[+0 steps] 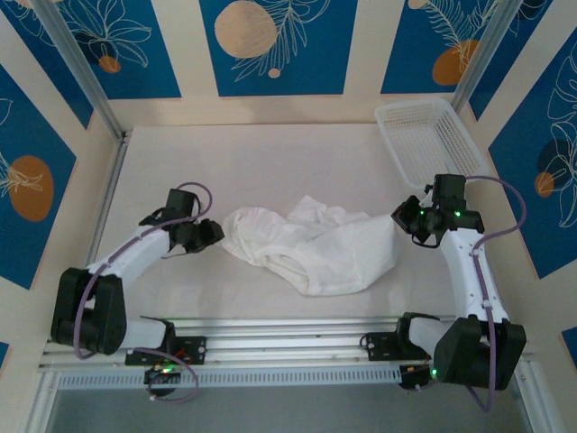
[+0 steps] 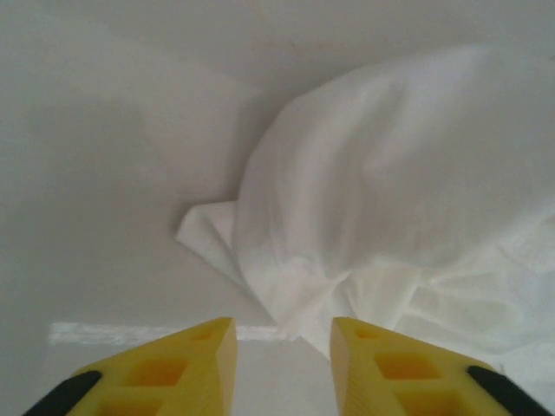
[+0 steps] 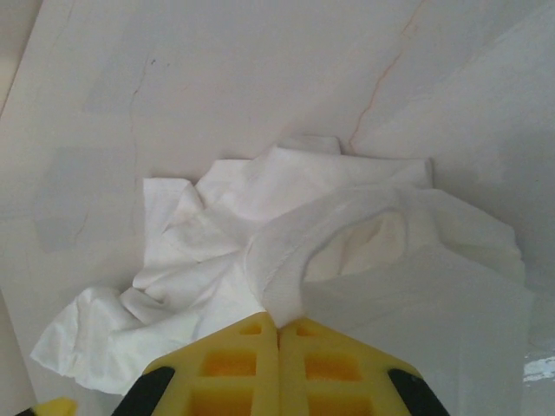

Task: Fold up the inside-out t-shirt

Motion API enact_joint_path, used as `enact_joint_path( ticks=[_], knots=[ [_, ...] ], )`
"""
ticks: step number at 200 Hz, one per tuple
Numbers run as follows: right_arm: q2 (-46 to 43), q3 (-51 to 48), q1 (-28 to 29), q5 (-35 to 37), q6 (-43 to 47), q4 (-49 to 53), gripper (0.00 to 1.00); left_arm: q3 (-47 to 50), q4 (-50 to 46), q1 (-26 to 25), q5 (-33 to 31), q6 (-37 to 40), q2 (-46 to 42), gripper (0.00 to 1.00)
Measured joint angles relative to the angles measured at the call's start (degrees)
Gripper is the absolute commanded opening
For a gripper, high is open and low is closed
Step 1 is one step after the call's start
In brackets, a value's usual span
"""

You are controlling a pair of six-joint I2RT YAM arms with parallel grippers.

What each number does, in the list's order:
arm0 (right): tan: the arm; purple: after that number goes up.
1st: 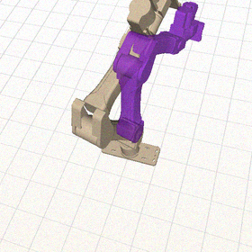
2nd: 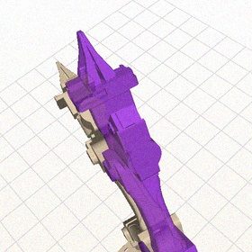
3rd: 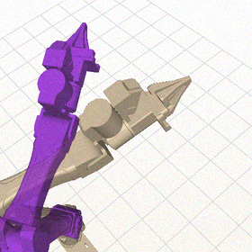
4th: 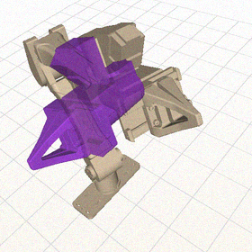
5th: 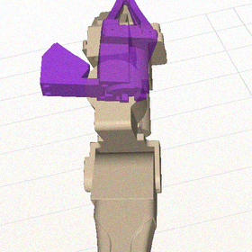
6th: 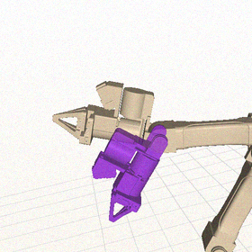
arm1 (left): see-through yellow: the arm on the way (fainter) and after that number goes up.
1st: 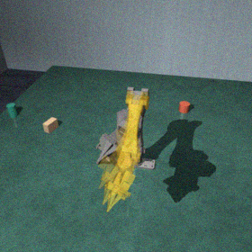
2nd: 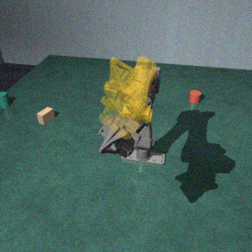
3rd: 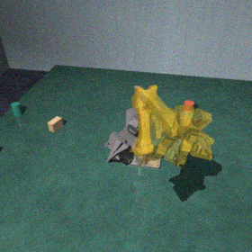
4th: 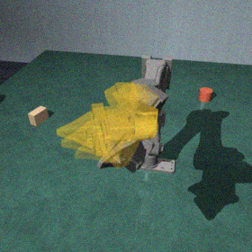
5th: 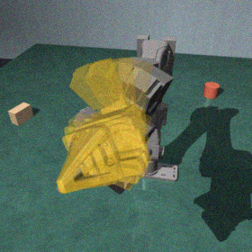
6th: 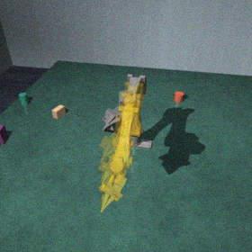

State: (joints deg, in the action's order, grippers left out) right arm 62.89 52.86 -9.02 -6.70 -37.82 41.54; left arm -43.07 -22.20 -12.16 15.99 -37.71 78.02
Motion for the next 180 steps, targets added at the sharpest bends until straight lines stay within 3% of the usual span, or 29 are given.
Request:
enact_joint_path(
  ticks=[56,76,113,149,180],
  knots=[
    [-0.4,0.0,0.3,-1.3,0.2,0.1,0.0,-0.4,9.8,0.0,3.8,-1.2,8.9,0.51],
    [-0.8,0.0,0.3,-1.3,0.4,0.1,0.0,-1.4,12.0,0.0,4.2,-1.1,11.8,0.4],
    [-1.0,0.0,0.3,-1.3,0.9,0.7,0.0,-4.7,13.2,0.0,4.0,-0.3,13.8,0.0],
    [-2.9,0.1,0.3,-0.3,0.5,2.0,0.0,-6.3,12.0,0.2,3.7,1.5,13.1,0.0],
    [-6.5,3.5,0.3,2.1,-1.6,4.7,0.0,-7.5,5.7,1.5,3.0,2.1,4.9,0.0]
  ],
)
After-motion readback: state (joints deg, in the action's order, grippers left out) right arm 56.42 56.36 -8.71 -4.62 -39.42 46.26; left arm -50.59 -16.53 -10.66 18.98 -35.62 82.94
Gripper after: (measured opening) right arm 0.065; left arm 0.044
